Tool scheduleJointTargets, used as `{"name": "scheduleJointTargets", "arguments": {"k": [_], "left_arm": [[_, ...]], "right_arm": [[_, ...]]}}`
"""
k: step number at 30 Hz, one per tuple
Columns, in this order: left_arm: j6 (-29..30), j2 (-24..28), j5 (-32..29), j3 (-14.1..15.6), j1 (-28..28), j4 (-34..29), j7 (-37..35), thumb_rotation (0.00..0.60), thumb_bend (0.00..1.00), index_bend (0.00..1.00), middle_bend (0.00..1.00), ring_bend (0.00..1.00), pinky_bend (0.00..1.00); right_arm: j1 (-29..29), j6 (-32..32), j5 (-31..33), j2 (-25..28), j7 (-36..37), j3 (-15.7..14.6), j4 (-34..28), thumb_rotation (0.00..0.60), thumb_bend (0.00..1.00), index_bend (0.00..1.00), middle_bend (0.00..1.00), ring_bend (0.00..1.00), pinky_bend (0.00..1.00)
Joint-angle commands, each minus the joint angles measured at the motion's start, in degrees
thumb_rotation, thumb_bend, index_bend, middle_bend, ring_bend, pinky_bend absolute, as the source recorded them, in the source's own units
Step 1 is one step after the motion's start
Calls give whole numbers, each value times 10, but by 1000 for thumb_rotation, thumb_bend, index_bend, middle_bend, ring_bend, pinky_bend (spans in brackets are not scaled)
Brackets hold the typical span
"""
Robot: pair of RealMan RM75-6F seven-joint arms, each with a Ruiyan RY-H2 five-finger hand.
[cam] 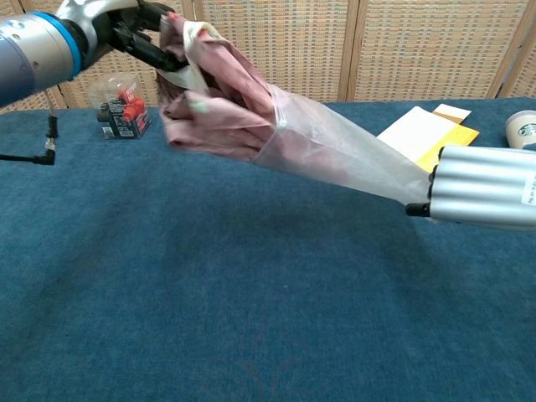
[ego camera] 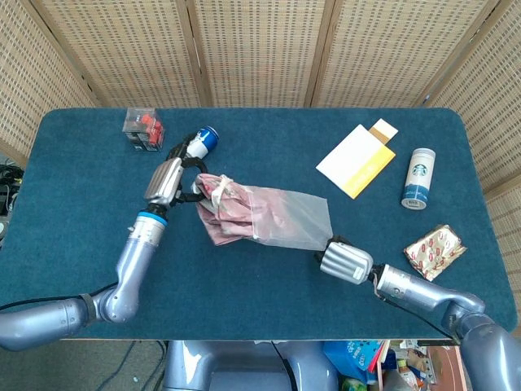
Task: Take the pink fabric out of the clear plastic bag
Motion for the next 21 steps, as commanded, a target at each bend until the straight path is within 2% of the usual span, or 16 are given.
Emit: {"name": "scheduleJointTargets", "arguments": {"k": [1,11,18,21], "left_arm": [[-6,54,11,-15,29,7,-33,600,442,766,0,0,0],[-24,153,29,-21,89,54,-102,600,442,766,0,0,0],[-44,170,38,-9,107,81,-136,600,442,767,0,0,0],[-52,171,54,4,115,95,-150,600,442,766,0,0,0]], "right_arm": [[-11,-11,19,20,-4,6,11,600,952,856,919,907,1000],[-30,-37,61,43,1,25,38,600,952,856,918,907,1000],[-29,-29,58,39,2,22,37,600,952,856,919,907,1000],[-25,-21,53,34,-4,21,29,600,952,856,918,907,1000]]}}
